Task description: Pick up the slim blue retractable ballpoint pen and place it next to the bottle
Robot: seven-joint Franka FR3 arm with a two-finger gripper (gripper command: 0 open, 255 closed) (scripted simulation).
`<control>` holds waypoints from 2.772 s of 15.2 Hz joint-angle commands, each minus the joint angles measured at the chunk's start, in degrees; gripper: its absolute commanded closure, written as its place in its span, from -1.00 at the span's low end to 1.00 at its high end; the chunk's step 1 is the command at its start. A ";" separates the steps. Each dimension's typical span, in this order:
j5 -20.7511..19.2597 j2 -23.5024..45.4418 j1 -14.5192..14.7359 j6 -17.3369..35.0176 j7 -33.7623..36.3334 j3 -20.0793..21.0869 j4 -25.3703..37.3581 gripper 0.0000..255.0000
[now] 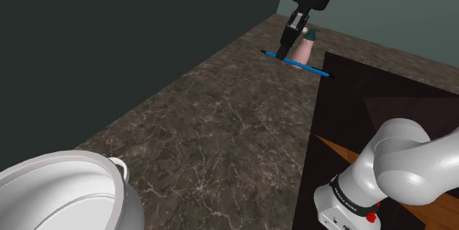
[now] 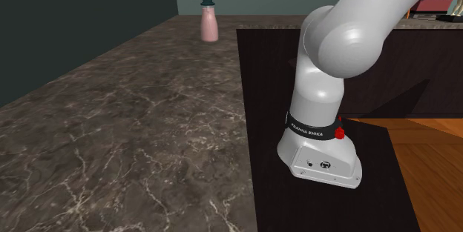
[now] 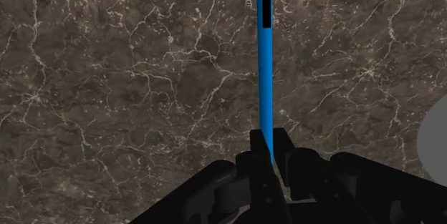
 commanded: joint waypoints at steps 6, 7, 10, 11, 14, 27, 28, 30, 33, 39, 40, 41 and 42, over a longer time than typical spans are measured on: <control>-4.02 1.63 -2.78 -0.08 -9.72 -8.19 1.09 1.00; -4.55 2.13 -3.16 -0.02 -11.09 -9.34 1.49 1.00; -5.99 4.02 -4.24 0.18 -15.19 -12.77 3.07 1.00; -6.42 4.77 -4.57 0.26 -16.56 -13.91 3.72 1.00; -7.48 7.36 -5.50 0.48 -20.68 -17.31 6.06 1.00; -6.15 24.93 -8.97 0.11 -39.71 -32.08 23.26 1.00; -5.47 26.78 -9.33 -0.13 -41.31 -33.22 25.14 1.00; -3.76 30.76 -10.26 -0.80 -44.61 -35.42 29.20 1.00; -0.31 37.47 -12.37 -2.38 -49.68 -38.47 36.19 1.00; 9.51 53.83 -21.07 -8.72 -58.96 -42.23 55.18 1.00; 11.42 57.01 -23.39 -10.37 -60.12 -42.31 59.46 1.00; 13.60 60.69 -26.22 -12.45 -61.13 -42.23 64.74 1.00; 13.06 60.00 -25.80 -11.24 -61.15 -42.02 62.92 1.00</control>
